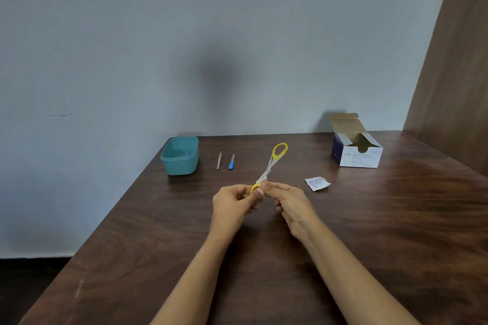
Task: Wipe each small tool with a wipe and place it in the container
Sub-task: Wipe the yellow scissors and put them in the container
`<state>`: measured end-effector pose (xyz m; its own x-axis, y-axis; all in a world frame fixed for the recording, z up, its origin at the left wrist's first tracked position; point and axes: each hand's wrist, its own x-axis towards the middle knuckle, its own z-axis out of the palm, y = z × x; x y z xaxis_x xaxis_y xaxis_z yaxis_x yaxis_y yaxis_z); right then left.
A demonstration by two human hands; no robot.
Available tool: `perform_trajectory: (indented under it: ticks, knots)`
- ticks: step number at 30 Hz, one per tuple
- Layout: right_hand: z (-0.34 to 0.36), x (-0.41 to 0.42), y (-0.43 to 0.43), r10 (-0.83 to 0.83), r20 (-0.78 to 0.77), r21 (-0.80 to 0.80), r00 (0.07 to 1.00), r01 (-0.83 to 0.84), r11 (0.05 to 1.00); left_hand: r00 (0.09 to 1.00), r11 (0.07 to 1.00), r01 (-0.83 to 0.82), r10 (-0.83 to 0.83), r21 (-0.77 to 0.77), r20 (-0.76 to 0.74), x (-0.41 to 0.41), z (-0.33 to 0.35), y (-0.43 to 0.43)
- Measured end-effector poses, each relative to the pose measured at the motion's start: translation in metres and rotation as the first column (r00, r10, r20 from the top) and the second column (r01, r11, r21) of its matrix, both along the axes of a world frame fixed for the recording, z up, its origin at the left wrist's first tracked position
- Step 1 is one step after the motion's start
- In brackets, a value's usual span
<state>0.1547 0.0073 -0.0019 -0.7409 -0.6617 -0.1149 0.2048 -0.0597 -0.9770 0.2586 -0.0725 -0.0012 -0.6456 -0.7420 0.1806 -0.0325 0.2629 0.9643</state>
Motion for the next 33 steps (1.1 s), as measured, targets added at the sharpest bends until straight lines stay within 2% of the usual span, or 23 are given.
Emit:
perform_trajectory:
  ticks: [7, 11, 14, 21, 23, 28, 33]
  knots:
    - [0.008, -0.002, 0.004, -0.078, 0.014, -0.098, 0.997, 0.079, 0.992, 0.994, 0.998, 0.002, 0.006, 0.068, -0.11, 0.0, 0.005, 0.002]
    - [0.008, -0.003, 0.006, -0.094, -0.047, -0.063, 0.994, 0.091, 0.994, 0.995, 0.997, -0.002, 0.009, 0.076, -0.098, -0.001, 0.004, 0.001]
    - [0.005, 0.0, 0.007, -0.041, -0.076, -0.013, 0.996, 0.04, 0.999, 0.993, 0.994, -0.032, 0.042, 0.1, -0.106, -0.001, 0.003, 0.0]
    - [0.005, -0.005, 0.006, 0.05, -0.054, 0.072, 0.997, -0.046, 0.996, 0.991, 0.986, -0.001, 0.024, 0.168, -0.134, 0.0, 0.004, -0.001]
    - [0.007, -0.007, 0.006, 0.119, 0.001, 0.052, 0.993, -0.119, 0.992, 0.986, 0.975, 0.042, -0.005, 0.216, -0.165, -0.001, 0.004, 0.001]
    - [0.012, -0.007, 0.007, 0.22, 0.266, -0.07, 0.938, -0.209, 0.975, 0.985, 0.959, 0.095, -0.051, 0.266, -0.168, -0.003, 0.004, 0.001]
    - [0.012, -0.007, 0.007, 0.235, 0.307, -0.112, 0.922, -0.211, 0.971, 0.979, 0.952, 0.131, -0.081, 0.276, -0.187, -0.004, 0.005, 0.003]
